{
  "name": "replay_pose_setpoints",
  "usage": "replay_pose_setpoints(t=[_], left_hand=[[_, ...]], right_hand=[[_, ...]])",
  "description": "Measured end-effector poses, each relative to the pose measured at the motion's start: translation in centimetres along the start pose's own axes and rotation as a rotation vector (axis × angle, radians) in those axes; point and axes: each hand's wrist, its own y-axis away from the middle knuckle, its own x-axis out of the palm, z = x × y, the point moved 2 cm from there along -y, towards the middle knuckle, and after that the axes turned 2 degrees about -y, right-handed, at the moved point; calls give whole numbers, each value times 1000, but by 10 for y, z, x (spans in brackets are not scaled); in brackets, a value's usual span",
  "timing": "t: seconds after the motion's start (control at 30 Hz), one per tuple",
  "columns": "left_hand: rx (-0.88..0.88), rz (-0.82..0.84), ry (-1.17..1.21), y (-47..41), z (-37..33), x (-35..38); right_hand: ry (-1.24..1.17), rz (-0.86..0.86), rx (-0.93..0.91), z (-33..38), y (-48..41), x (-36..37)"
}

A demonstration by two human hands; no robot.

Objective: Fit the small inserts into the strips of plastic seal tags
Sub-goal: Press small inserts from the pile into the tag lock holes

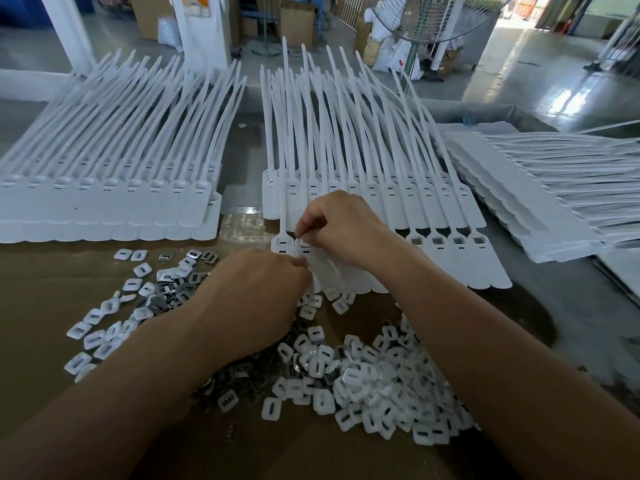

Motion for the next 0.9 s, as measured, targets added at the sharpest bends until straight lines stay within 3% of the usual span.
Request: replay_pose_setpoints(t=[0.27,0.63,0.9], left_hand=[[9,-2,-10,0,1,2],[0,6,2,4,-1,1],[5,23,-20,3,0,-1]], right_hand=[[-34,-88,-4,-5,-3,4],[181,35,120,-2,-30,2],[74,-33,-64,-8,-9,0]])
